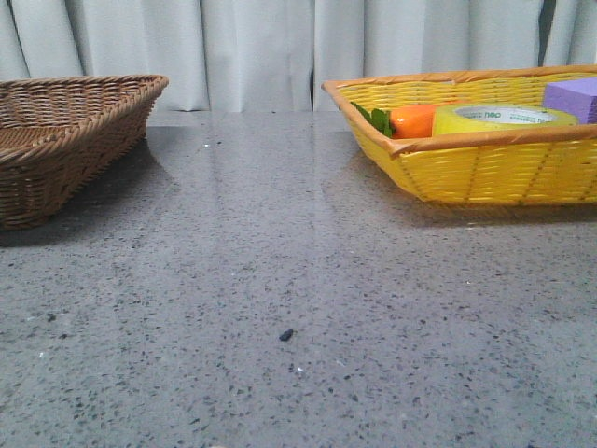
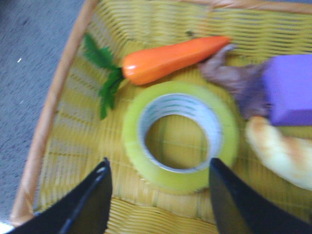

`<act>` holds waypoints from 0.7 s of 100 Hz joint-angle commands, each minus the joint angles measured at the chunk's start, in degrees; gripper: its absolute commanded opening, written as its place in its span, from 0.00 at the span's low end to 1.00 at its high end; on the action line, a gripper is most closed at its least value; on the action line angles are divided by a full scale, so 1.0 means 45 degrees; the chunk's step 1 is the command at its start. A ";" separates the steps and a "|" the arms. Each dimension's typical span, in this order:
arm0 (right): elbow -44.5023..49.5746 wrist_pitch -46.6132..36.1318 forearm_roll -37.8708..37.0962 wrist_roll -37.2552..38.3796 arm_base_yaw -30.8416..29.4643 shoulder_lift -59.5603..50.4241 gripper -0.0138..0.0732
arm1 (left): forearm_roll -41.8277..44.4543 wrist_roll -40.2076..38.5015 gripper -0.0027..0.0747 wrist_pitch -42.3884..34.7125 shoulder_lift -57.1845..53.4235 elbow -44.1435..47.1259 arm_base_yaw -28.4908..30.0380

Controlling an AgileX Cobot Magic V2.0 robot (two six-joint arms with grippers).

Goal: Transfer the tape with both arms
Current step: 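Lower the right gripper into the yellow basket around the yellow tape roll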

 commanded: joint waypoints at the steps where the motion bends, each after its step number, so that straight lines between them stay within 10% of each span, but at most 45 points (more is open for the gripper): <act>1: -0.1291 0.0197 0.0000 -0.0211 0.0399 0.0894 0.65 | -0.0133 -0.0072 0.01 -0.0975 0.0146 -0.0461 0.0003; 70: -0.4224 0.2106 0.0000 -0.0211 0.0481 0.6212 0.53 | -0.0154 -0.0072 0.01 -0.0998 0.0146 -0.0461 0.0003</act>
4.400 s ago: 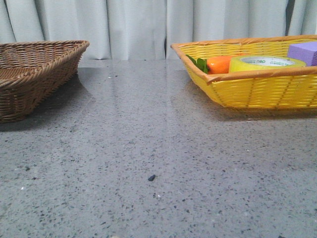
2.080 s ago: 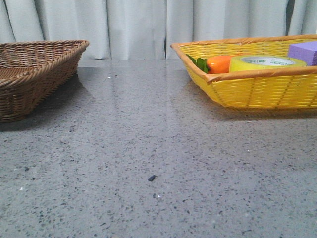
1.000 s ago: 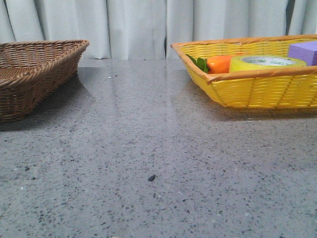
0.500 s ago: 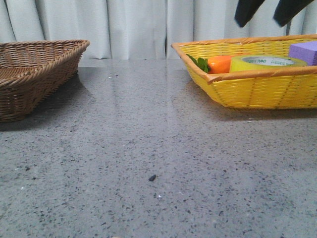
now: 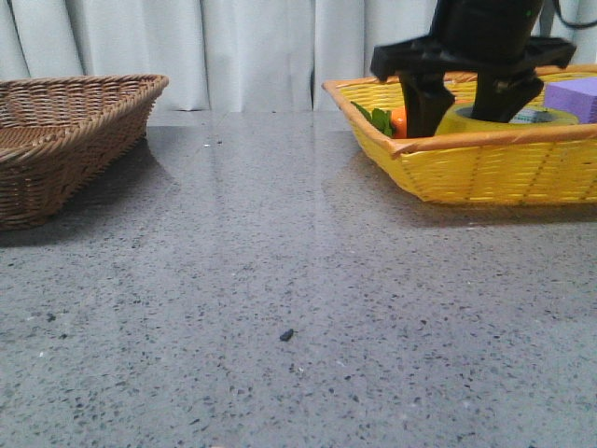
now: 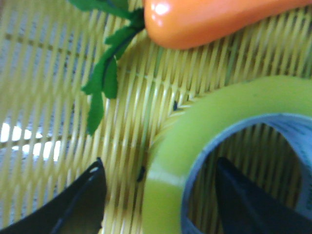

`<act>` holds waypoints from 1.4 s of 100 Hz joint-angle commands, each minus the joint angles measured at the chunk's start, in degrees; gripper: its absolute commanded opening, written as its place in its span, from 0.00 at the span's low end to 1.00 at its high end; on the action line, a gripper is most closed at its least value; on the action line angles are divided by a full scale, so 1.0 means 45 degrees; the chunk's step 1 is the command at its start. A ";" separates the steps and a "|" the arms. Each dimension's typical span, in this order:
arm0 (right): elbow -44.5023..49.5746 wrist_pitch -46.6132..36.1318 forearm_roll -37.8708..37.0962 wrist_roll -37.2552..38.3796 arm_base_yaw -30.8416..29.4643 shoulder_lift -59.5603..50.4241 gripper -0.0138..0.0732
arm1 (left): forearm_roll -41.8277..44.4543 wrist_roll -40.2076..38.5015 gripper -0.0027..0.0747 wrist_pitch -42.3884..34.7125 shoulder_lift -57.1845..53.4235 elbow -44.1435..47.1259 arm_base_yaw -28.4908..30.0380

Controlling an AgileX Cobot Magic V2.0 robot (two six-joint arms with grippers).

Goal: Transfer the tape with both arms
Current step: 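Lower the right gripper into the yellow basket around the yellow tape roll, then grasp the tape roll with the right gripper and lift it out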

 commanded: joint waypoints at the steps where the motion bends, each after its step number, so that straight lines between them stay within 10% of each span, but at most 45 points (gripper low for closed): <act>1: -0.0440 -0.0324 -0.0068 -0.0142 -0.0013 -0.0367 0.52 | -0.0111 -0.0072 0.01 -0.0998 0.0146 -0.0461 0.0003; 34: -0.0440 -0.0368 -0.0068 -0.0142 -0.0013 -0.0266 0.14 | -0.0249 -0.0072 0.01 -0.0998 0.0146 -0.0461 0.0003; 78: -0.3569 0.2661 -0.0388 -0.0524 0.0311 -0.0294 0.14 | -0.0883 -0.0072 0.01 -0.1020 0.0146 -0.0461 0.0003; 140: -0.7361 0.3229 0.0218 -0.0682 0.5617 0.1579 0.14 | -0.1080 -0.0072 0.01 -0.0997 0.0146 -0.0461 0.0003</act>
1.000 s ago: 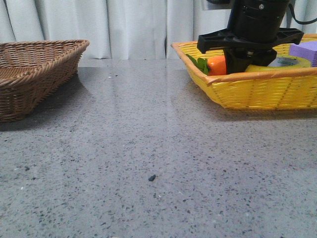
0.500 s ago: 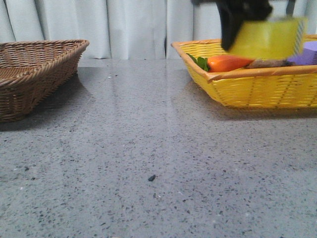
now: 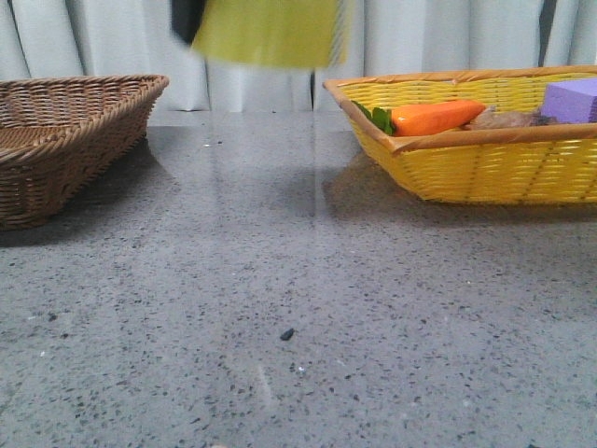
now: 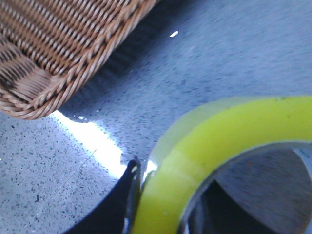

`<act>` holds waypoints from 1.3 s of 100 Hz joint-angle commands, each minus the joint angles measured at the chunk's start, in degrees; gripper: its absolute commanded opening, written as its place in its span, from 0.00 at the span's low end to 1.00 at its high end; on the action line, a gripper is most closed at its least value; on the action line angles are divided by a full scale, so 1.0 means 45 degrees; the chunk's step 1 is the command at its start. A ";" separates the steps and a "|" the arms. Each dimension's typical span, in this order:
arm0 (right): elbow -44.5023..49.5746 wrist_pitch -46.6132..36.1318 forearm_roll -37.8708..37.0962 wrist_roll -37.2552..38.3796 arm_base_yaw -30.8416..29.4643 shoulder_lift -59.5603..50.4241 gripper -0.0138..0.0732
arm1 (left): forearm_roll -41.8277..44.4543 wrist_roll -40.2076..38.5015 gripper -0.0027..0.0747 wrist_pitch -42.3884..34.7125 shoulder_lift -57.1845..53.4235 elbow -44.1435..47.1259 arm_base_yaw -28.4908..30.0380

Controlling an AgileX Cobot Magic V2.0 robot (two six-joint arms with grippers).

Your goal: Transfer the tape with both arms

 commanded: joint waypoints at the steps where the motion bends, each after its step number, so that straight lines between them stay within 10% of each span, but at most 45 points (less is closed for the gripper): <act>1: -0.0432 -0.0846 -0.0257 -0.0218 0.0201 -0.0101 0.14 | -0.0108 -0.0072 0.01 -0.0997 0.0146 -0.0461 0.0003; 27: -0.0432 -0.0786 -0.0257 -0.0193 0.0252 0.1429 0.16 | -0.0108 -0.0072 0.01 -0.0997 0.0146 -0.0461 0.0003; 56: -0.0521 -0.0820 -0.0228 -0.0193 0.0281 0.1620 0.45 | -0.0108 -0.0072 0.02 -0.0998 0.0146 -0.0461 0.0003; 77: -0.1737 0.0348 -0.0253 -0.0193 0.0281 0.1462 0.44 | -0.0108 -0.0072 0.35 -0.1227 0.0146 -0.0461 0.0003; 88: -0.2307 0.0578 -0.0270 -0.0193 0.0281 0.0803 0.38 | -0.0129 -0.0072 0.55 -0.1355 0.0146 -0.0525 0.0003; 106: -0.2394 0.0420 -0.0813 -0.0193 0.0256 -0.0737 0.07 | -0.0080 -0.0072 0.55 -0.1227 0.0204 -0.1033 0.0003; 130: -0.2394 -0.0647 -0.2139 -0.0193 0.0256 -0.2281 0.08 | -0.0053 -0.0050 0.55 -0.0967 0.1375 -0.2398 -0.1133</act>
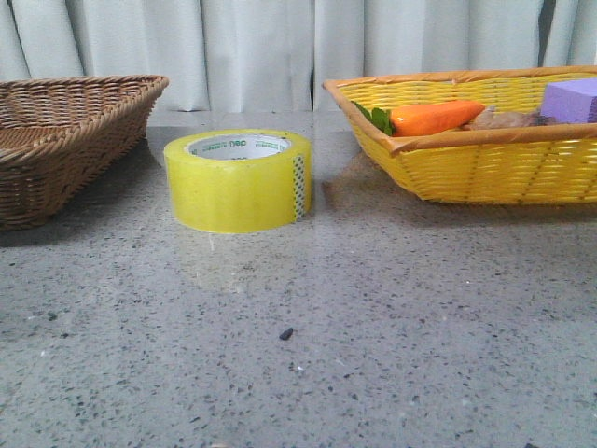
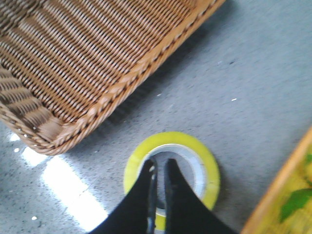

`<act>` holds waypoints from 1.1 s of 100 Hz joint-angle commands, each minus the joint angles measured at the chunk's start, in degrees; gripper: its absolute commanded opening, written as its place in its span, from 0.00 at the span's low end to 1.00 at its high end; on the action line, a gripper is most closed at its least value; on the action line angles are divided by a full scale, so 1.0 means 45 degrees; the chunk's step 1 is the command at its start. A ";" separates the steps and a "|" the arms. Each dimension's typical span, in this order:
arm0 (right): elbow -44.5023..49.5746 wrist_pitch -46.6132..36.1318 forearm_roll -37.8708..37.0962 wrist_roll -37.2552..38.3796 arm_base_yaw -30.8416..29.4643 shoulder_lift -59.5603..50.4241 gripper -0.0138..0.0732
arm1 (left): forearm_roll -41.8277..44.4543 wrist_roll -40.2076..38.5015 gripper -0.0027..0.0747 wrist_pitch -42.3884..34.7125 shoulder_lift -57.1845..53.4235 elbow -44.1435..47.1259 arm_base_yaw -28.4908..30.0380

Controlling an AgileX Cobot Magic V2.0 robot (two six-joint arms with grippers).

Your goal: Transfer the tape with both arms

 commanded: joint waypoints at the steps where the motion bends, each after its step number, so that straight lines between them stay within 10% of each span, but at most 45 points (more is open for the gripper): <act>1: -0.0370 -0.0862 -0.0783 -0.0130 -0.0046 -0.1164 0.08 | -0.0053 -0.0050 0.55 -0.0886 0.0707 -0.0955 -0.0652; 59: -0.0370 -0.1254 -0.2359 -0.0130 -0.0046 -0.4605 0.08 | 0.1141 0.1009 0.55 0.2225 0.7904 -0.6462 -0.6754; 110: -0.0370 0.0053 -0.3219 -0.0130 -0.0046 -0.5422 0.08 | -0.0180 0.3210 0.55 0.5663 1.3000 -1.0374 -0.7157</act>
